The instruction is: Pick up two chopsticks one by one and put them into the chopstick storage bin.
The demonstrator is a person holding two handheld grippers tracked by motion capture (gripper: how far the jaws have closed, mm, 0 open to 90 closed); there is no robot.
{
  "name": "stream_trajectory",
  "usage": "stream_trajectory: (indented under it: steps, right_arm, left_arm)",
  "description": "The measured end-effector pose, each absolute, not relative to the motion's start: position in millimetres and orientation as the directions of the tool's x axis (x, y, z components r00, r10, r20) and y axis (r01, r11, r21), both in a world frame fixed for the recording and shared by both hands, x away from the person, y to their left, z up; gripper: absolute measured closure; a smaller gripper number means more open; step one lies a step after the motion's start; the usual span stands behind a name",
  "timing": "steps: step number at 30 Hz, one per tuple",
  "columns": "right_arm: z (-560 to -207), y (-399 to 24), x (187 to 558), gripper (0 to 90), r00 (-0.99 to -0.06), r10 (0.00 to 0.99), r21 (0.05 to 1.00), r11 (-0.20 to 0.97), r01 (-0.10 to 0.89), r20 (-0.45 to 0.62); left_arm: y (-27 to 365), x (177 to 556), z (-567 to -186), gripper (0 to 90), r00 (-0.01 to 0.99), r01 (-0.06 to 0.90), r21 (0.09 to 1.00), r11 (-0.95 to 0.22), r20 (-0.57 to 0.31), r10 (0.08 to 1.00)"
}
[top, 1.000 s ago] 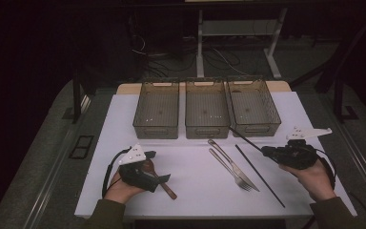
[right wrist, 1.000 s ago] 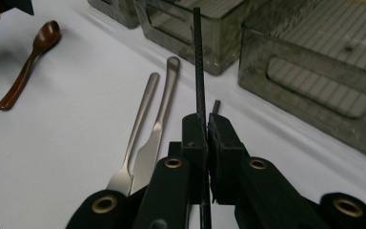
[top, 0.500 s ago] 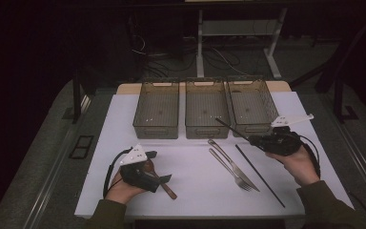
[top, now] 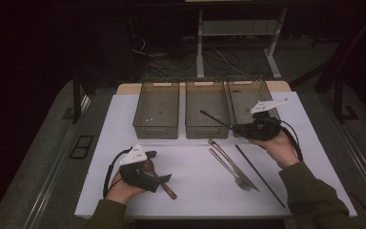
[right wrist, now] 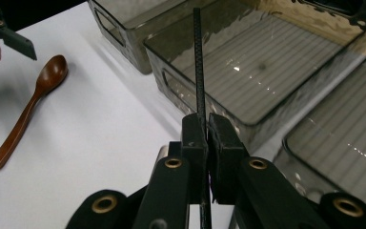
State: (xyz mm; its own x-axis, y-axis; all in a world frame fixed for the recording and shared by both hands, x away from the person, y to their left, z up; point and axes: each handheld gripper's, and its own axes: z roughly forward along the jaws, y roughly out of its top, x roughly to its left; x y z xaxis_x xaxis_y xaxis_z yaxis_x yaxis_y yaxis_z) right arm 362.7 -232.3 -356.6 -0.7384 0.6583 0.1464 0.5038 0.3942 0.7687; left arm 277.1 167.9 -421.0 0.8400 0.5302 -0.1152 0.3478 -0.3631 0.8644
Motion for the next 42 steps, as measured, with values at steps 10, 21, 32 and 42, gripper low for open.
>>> stream_trajectory:
  steps: [10, 21, 32, 42]
  right_arm:
    - [-349, -204, 388, 85.0, -0.754, 0.643, 0.757, 0.423, 0.497, 0.136]
    - [-337, -176, 415, 84.9, -0.76, 0.636, 0.76, 0.427, 0.491, 0.134]
    - [-333, -133, 440, 85.0, -0.761, 0.635, 0.758, 0.429, 0.492, 0.135]
    - [-342, -94, 456, 84.9, -0.758, 0.639, 0.734, 0.452, 0.507, 0.13]
  left_arm:
    - [168, 277, -421, 0.0, 0.84, 0.345, 0.866, -0.361, -0.113, 0.53]
    - [169, 277, -421, 0.0, 0.84, 0.345, 0.868, -0.358, -0.115, 0.53]
    - [167, 277, -421, 0.0, 0.843, 0.34, 0.867, -0.364, -0.11, 0.526]
    - [169, 276, -420, 0.0, 0.846, 0.336, 0.867, -0.367, -0.107, 0.522]
